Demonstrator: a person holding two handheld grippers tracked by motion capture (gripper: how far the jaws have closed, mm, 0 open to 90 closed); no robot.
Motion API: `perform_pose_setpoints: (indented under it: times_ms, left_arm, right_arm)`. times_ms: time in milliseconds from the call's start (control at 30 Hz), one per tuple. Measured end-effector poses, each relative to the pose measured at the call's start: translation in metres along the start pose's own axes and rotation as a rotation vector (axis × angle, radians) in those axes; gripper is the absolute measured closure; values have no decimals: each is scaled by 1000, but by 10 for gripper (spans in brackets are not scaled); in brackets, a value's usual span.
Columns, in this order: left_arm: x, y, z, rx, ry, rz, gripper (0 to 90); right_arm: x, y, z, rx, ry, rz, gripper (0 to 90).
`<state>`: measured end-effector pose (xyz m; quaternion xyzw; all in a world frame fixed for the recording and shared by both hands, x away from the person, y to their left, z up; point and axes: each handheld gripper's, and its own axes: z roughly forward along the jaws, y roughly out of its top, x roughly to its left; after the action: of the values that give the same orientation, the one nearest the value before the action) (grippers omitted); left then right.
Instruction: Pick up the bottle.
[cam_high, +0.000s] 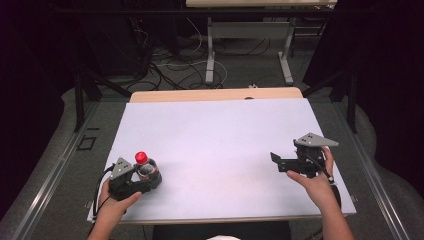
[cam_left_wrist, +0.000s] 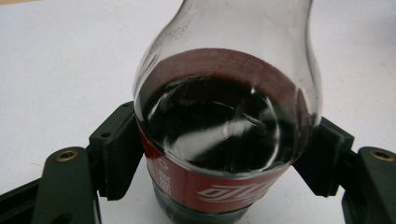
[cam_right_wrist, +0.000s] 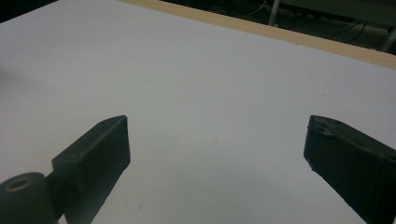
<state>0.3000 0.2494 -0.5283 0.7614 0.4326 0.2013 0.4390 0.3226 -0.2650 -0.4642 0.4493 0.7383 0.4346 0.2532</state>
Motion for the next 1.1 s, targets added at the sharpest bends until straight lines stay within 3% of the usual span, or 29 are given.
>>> perform_pose_setpoints:
  times_ms: [133,267,1100]
  left_arm:
    - [-1,0,0,2,1,-3,274]
    - [-2,0,-1,1,16,31,283]
    - [-6,7,1,29,42,43,296]
  right_arm:
    - [0,0,0,1,-1,-3,68]
    - [0,0,0,8,5,0,68]
    - [2,-1,4,18,14,-6,70]
